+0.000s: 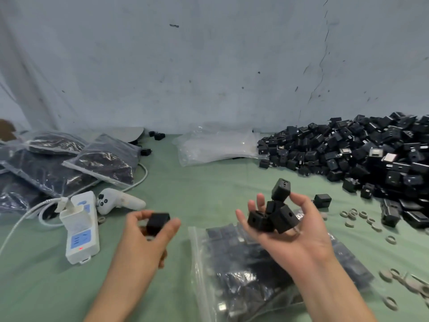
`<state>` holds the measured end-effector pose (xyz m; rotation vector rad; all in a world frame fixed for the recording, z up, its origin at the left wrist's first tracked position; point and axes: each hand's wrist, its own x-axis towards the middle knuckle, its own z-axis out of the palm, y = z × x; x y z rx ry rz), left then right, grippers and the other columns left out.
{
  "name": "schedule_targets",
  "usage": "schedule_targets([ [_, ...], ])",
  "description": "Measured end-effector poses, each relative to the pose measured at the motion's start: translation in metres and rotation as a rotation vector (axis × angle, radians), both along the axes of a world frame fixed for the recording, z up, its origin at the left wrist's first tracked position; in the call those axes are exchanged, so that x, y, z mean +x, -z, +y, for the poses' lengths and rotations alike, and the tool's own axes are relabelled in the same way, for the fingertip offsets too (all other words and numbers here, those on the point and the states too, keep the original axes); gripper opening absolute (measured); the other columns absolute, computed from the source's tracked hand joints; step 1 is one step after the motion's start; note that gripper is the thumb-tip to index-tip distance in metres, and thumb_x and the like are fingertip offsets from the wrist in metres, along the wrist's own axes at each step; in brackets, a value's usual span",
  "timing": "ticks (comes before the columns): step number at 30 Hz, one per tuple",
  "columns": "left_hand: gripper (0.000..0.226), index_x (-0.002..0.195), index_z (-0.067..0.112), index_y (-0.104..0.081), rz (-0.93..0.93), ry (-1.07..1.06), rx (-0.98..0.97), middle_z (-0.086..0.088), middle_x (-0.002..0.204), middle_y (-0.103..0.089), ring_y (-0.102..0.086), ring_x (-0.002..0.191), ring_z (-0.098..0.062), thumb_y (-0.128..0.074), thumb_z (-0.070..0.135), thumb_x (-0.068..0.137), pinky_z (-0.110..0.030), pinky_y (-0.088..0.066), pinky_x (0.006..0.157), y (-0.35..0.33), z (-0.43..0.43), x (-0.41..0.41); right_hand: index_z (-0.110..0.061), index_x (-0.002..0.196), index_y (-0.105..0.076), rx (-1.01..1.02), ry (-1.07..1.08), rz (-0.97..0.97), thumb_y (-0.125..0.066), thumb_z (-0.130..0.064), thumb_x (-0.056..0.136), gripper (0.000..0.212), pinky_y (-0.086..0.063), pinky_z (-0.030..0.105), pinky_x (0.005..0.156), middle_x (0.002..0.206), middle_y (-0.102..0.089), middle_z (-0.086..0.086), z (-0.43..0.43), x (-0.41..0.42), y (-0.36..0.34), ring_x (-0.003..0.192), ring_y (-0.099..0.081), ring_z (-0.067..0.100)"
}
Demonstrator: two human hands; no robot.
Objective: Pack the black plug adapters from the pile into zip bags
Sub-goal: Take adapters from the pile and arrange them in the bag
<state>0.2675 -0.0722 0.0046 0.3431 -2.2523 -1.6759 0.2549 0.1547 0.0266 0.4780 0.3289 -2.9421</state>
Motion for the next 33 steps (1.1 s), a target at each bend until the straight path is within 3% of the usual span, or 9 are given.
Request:
schedule_targets([
  [5,0.036,0.107,0.037,-0.054,-0.296,0.396,-0.31,-0.004,0.061,-0.065,-0.052,0.039,-0.017,-0.078,0.026,0.083,-0.019,-0.039,0.041,0.032,-0.005,0.013,-0.003,0.13,-0.052,-0.017,0.079,-0.038,-0.07,-0.02,0.085,0.052,-0.054,0.067,0.079,0.117,-0.065,0.018,0.013,-0.005,0.0,0.103,-0.065,0.035],
  [10,0.046,0.123,0.033,-0.056,-0.274,0.599,-0.059,-0.002,0.072,-0.067,-0.057,0.054,-0.019,-0.073,0.008,0.087,-0.03,-0.049,0.055,0.033,0.002,0.017,-0.003,0.126,-0.053,-0.02,0.109,-0.027,-0.069,-0.02,0.085,0.047,-0.053,0.067,0.083,0.126,-0.059,0.02,0.016,-0.009,0.003,0.106,-0.064,0.036],
  [13,0.041,0.126,0.02,-0.054,-0.225,0.574,0.047,-0.01,0.073,-0.067,-0.057,0.06,-0.02,-0.061,-0.004,0.093,-0.032,-0.049,0.058,0.035,0.006,0.015,-0.002,0.122,-0.055,-0.032,0.133,-0.025,-0.069,-0.018,0.085,0.043,-0.054,0.066,0.083,0.124,-0.06,0.024,0.016,-0.01,0.006,0.107,-0.064,0.037],
  [17,0.036,0.118,0.024,-0.054,-0.216,0.522,0.111,-0.014,0.079,-0.069,-0.052,0.053,-0.011,-0.068,0.007,0.09,-0.022,-0.042,0.048,0.037,0.017,0.014,0.0,0.119,-0.058,-0.026,0.151,-0.017,-0.07,-0.019,0.085,0.041,-0.055,0.063,0.083,0.121,-0.061,0.023,0.016,-0.009,0.009,0.104,-0.066,0.036],
  [23,0.029,0.107,0.04,-0.067,-0.141,0.474,-0.086,0.021,0.069,-0.062,-0.05,0.059,0.001,-0.073,0.02,0.087,-0.013,-0.045,0.062,0.044,0.026,0.019,-0.001,0.12,-0.056,-0.023,0.172,-0.016,-0.07,-0.017,0.085,0.041,-0.054,0.064,0.084,0.121,-0.06,0.025,0.016,-0.008,0.01,0.105,-0.066,0.037],
  [25,0.03,0.114,0.034,-0.067,-0.191,0.516,0.006,0.013,0.088,-0.074,-0.057,0.069,-0.006,-0.062,0.012,0.095,-0.023,-0.052,0.067,0.041,0.026,0.021,0.0,0.121,-0.055,-0.014,0.172,-0.01,-0.069,-0.017,0.085,0.043,-0.055,0.063,0.084,0.123,-0.059,0.024,0.016,-0.008,0.01,0.105,-0.065,0.037],
  [28,0.029,0.119,0.011,-0.063,-0.272,0.355,0.3,-0.022,0.097,-0.074,-0.06,0.063,-0.018,-0.046,-0.001,0.099,-0.03,-0.052,0.057,0.036,0.019,0.015,0.001,0.121,-0.055,-0.006,0.171,-0.008,-0.069,-0.017,0.086,0.042,-0.055,0.062,0.083,0.123,-0.059,0.025,0.018,-0.008,0.01,0.105,-0.066,0.036],
  [30,0.019,0.109,0.001,-0.064,-0.285,0.29,0.549,-0.024,0.091,-0.073,-0.065,0.062,-0.021,-0.049,0.007,0.099,-0.028,-0.056,0.053,0.031,0.018,0.014,0.002,0.12,-0.056,-0.017,0.172,-0.014,-0.069,-0.017,0.085,0.041,-0.055,0.062,0.084,0.121,-0.06,0.025,0.018,-0.009,0.01,0.104,-0.066,0.037],
  [33,0.021,0.105,-0.001,-0.061,-0.298,0.323,0.649,-0.022,0.095,-0.074,-0.07,0.067,-0.02,-0.058,0.019,0.097,-0.027,-0.057,0.057,0.026,0.026,0.017,0.003,0.12,-0.055,-0.016,0.167,-0.018,-0.069,-0.017,0.085,0.043,-0.055,0.062,0.084,0.121,-0.06,0.024,0.017,-0.01,0.009,0.104,-0.066,0.036],
])
